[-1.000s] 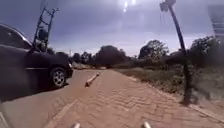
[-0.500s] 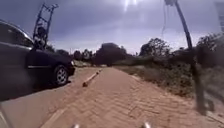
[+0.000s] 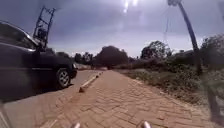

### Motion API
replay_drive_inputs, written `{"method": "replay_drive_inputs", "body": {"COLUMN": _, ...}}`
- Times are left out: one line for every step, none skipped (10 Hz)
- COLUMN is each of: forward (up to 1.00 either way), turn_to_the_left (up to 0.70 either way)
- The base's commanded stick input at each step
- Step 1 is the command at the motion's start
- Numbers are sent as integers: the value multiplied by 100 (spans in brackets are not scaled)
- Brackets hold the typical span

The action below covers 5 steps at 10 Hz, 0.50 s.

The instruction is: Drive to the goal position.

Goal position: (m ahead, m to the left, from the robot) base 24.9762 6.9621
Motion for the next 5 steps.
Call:
{"method": "replay_drive_inputs", "body": {"forward": 70, "turn_to_the_left": 0}}
{"method": "replay_drive_inputs", "body": {"forward": 70, "turn_to_the_left": 0}}
{"method": "replay_drive_inputs", "body": {"forward": 70, "turn_to_the_left": 0}}
{"method": "replay_drive_inputs", "body": {"forward": 70, "turn_to_the_left": 0}}
{"method": "replay_drive_inputs", "body": {"forward": 70, "turn_to_the_left": -35}}
